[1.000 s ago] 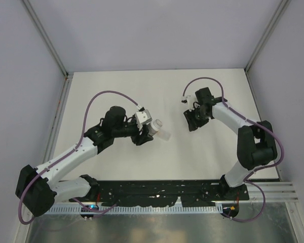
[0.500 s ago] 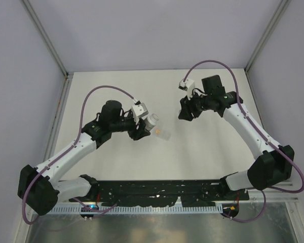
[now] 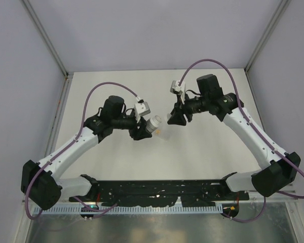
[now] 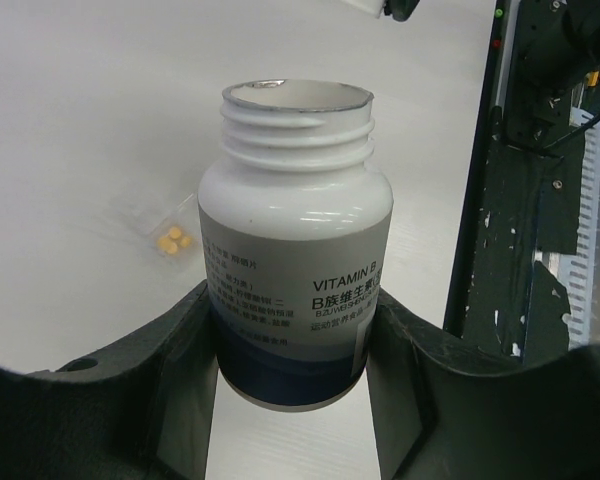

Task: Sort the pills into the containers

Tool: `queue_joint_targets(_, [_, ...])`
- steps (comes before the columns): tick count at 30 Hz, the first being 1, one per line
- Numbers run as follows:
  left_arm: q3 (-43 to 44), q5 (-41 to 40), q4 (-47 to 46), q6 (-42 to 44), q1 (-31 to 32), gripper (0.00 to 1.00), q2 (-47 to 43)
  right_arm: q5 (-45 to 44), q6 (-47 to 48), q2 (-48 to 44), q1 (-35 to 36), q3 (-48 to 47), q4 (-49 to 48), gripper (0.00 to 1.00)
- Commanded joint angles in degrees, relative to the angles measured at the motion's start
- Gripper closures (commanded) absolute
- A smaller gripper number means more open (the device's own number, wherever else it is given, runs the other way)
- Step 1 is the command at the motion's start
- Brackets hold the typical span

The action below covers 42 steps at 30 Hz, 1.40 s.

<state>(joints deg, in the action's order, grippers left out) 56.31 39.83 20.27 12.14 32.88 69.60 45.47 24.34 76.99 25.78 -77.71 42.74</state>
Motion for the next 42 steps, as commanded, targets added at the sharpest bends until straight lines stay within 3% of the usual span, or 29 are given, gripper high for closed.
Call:
queue_joint_targets(1, [2.9, 2.6, 2.0, 2.0, 0.4, 1.00, -0.1, 3.9, 1.5, -1.4, 1.6, -3.1, 0.4, 0.76])
queue_joint_targets(42, [2.4, 4.0, 2.1, 3.2, 3.5, 1.00, -0.4, 10.6, 3.2, 5.5, 5.5, -7.3, 4.0, 0.76])
